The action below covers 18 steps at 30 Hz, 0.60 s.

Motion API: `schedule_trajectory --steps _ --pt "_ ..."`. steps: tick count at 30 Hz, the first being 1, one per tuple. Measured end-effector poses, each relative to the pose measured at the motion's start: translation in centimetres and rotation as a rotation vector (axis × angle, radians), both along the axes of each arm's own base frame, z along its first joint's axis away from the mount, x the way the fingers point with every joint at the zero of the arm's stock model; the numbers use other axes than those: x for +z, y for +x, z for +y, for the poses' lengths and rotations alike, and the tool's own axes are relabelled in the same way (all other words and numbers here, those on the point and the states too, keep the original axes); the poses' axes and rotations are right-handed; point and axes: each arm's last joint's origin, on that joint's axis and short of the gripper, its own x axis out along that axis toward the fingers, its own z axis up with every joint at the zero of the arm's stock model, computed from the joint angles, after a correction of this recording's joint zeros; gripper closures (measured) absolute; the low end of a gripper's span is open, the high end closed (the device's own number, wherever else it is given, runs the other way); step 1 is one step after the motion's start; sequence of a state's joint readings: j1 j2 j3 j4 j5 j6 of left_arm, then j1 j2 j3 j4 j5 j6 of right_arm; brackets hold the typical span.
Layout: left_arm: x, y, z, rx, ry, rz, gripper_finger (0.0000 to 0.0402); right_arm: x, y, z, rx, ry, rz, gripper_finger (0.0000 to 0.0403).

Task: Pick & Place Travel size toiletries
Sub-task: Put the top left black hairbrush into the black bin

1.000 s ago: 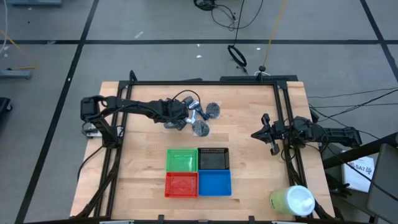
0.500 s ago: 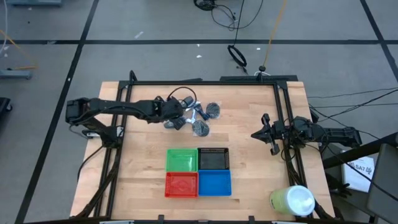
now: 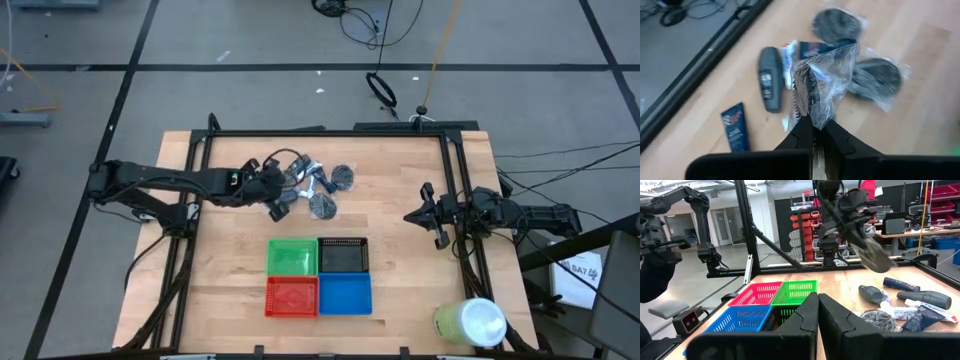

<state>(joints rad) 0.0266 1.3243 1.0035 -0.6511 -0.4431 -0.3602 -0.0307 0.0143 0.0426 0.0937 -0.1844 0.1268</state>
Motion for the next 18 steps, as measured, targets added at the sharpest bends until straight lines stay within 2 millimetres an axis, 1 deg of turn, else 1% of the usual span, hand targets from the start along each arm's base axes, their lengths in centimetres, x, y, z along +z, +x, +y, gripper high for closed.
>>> schedule_trajectory --steps 6,11,14,18 --pt "0.3 -0.7 -2.4 -0.099 -0.007 0.027 0.0398 0.0 0.0 0.0 0.0 0.0 0.0 0.0403" --pt "0.4 -0.6 -4.1 -0.176 0.0 0.008 0.039 0.0 0.0 0.0 0.0 0.0 0.0 0.0403" --pt "0.7 -0.3 -5.3 -0.272 0.0 -0.027 0.0397 0.0 0.0 0.0 0.0 0.0 0.0 0.0403" --pt "1.3 0.2 -6.8 -0.418 -0.008 -0.1 0.0392 0.0 0.0 0.0 0.0 0.0 0.0 0.0403"
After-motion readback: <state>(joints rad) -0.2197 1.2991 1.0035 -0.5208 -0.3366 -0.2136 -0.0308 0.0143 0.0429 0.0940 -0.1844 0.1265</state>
